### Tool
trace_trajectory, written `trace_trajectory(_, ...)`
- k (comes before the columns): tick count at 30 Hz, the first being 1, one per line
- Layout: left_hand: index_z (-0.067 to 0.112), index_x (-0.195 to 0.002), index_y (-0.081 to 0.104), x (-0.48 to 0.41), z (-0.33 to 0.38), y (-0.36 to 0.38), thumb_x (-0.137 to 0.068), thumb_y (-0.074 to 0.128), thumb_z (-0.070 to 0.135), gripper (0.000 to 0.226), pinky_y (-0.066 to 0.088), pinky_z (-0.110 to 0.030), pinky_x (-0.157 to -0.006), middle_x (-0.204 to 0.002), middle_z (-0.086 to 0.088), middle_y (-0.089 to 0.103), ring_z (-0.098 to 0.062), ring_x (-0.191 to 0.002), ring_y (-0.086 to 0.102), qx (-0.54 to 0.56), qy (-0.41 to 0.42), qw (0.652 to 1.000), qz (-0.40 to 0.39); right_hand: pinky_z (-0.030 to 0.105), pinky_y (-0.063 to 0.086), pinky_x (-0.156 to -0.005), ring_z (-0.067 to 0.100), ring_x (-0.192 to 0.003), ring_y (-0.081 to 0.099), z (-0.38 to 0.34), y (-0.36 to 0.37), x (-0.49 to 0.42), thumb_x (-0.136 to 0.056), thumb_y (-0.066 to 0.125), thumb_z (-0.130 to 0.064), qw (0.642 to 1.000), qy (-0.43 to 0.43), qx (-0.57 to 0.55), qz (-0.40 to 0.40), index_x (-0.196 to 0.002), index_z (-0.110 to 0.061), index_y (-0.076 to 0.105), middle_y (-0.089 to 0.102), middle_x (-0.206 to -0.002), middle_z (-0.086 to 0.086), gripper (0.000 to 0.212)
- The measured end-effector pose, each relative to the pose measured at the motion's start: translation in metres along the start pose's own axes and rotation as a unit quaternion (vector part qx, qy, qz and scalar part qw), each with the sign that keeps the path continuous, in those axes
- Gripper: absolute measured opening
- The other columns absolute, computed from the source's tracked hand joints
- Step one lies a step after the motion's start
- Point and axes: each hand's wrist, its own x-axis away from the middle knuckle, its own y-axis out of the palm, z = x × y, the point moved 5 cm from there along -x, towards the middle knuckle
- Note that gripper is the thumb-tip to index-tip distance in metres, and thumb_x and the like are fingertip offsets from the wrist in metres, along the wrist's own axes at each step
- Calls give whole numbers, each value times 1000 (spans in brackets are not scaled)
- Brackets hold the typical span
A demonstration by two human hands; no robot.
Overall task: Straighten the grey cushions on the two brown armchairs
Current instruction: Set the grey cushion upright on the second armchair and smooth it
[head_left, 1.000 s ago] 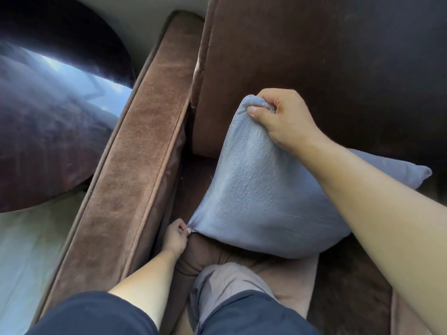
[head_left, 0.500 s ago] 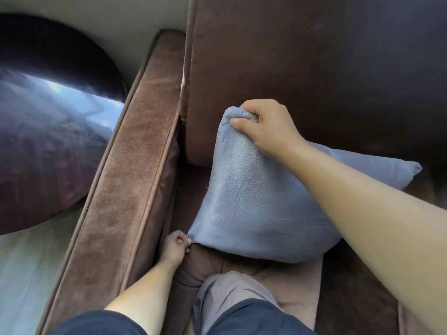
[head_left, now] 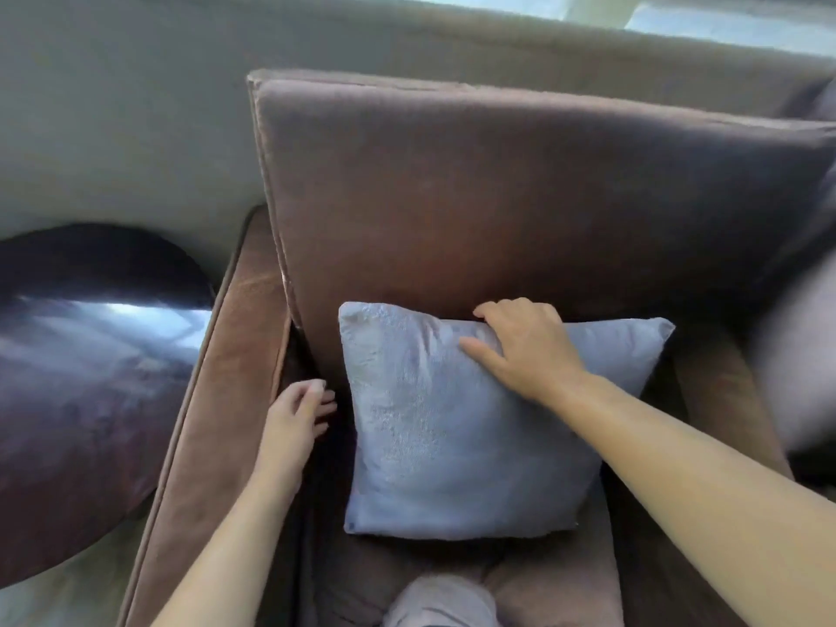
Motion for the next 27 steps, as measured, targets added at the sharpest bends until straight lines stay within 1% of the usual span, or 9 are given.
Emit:
trace_trajectory(2,21,-111,65,6,67,0,-99,56,28,17,54,-34,-90,-109,-3,71,-13,-104,68,-14,110,994,4,45,39,-98,23,-102,58,24,-4,14,-89,25,-69,1000,26,17,-2,-121,-20,61,66,-105,-3,69)
trace_trajectory(5,23,-112,66,16,156,19,-92,67,18,20,50,-15,-84,-108,7,69,1,-98,65,-148,242,957,-61,49,27,-113,22,-115,53,58,-8,31,-86,24,-71,997,74,8,-5,-124,-21,58,63,-116,-3,71)
trace_trajectory(8,31,-112,65,16,198,75,-87,74,21,28,51,-26,-93,-110,8,70,-4,-105,67,-261,264,910,-185,56,16,-118,19,-125,45,88,-10,46,-83,26,-73,993,114,-4,13,-127,-22,56,58,-124,-3,74)
trace_trajectory(13,26,-130,58,33,189,205,-87,73,37,47,48,-33,-104,-127,9,64,-4,-117,59,-458,298,765,-340,59,8,-120,20,-137,32,133,-14,69,-79,28,-76,981,182,-23,68,-127,-22,56,46,-135,1,78)
trace_trajectory(19,16,-141,49,52,161,338,-86,72,42,65,45,-28,-98,-137,-4,59,-19,-122,58,-542,327,668,-391,42,28,-114,28,-139,33,186,-1,107,-79,64,-61,920,315,-160,168,-145,-15,39,35,-148,10,84)
trace_trajectory(21,15,-135,55,55,155,373,-84,71,49,63,48,-31,-92,-129,-5,63,-22,-116,61,-566,344,645,-381,40,34,-111,30,-135,38,194,19,126,-78,64,-61,874,370,-250,191,-146,-11,37,36,-146,13,89)
trace_trajectory(23,17,-109,64,57,148,400,-82,71,53,45,49,-31,-74,-105,-2,68,-21,-97,64,-586,345,631,-373,38,34,-111,30,-136,38,191,49,146,-79,59,-63,836,407,-318,186,-147,-11,35,35,-147,13,90)
trace_trajectory(25,20,-75,56,56,146,416,-82,72,53,36,38,-28,-54,-74,4,59,-14,-71,56,-595,351,622,-369,35,32,-112,26,-138,36,178,84,168,-88,60,-54,815,427,-360,151,-150,-12,31,32,-150,10,80)
trace_trajectory(27,15,-62,48,49,149,423,-86,70,46,45,31,-26,-49,-58,7,45,-4,-53,43,-566,382,623,-381,34,30,-113,25,-139,36,163,126,192,-93,57,-48,802,446,-384,100,-151,-15,29,30,-153,8,73)
